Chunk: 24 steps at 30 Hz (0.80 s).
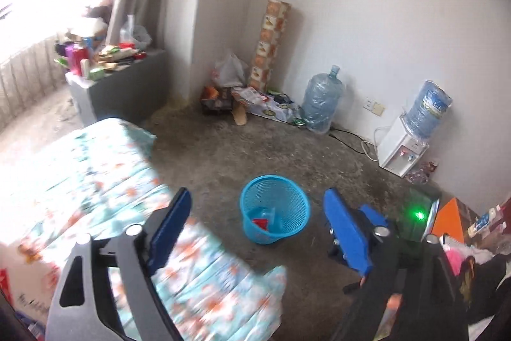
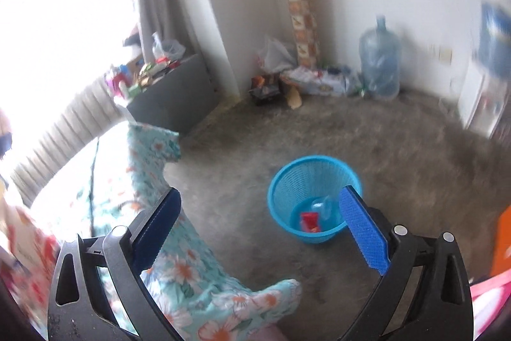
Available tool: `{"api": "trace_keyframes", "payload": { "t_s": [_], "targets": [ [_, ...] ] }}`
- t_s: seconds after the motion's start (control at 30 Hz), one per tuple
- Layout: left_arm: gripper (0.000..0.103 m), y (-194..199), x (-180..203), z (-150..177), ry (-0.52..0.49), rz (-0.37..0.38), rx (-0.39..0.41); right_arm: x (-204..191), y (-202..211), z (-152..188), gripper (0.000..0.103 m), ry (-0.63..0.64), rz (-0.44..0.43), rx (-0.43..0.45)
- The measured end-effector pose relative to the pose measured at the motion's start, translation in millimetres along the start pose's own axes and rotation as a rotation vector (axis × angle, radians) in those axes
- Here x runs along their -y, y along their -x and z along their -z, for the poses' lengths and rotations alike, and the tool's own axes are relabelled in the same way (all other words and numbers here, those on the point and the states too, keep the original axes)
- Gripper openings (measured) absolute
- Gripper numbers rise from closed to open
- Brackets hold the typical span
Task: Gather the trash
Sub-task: 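Move both tools back to the trash pile on the bed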
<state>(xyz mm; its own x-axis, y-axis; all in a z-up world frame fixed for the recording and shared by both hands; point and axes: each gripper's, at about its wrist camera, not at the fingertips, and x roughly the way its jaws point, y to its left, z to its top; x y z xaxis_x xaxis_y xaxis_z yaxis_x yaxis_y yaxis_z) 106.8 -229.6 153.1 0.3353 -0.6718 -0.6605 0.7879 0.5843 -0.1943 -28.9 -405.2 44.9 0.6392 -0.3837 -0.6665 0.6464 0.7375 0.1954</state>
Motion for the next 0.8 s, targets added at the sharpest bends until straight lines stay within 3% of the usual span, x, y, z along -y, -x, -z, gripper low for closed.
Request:
{"api": "trace_keyframes", "payload": {
  "t_s": [0.13,0.33,0.57,0.73,0.8],
  "targets": [
    [0.098,49.6,-32.1,35.9,0.063,-0.076,0.031,-37.9,14.7,9.7,0.095,0.175,0.027,0.036],
    [0.098,114.0,-94.6,89.5,0.327,-0.054,0.058,-67.3,32.1,14.6,0.095,0.298,-0.070,0.077],
    [0.098,182.5,-143.8,151.6,0.494,-0.138,0.172,-87.4,39.0,27.9,0.095,0.257,-0.478,-0.024],
    [0.098,204.8,-163.4,200.7,0.543,-0.178,0.214,-122.5,23.6,50.8,0.095,0.244,-0.736,-0.257],
    [0.098,205.3,-166.7,219.0,0.543,-0.199,0.212,-141.9,21.1,65.6,0.089,0.238,-0.831,-0.344]
  ]
}}
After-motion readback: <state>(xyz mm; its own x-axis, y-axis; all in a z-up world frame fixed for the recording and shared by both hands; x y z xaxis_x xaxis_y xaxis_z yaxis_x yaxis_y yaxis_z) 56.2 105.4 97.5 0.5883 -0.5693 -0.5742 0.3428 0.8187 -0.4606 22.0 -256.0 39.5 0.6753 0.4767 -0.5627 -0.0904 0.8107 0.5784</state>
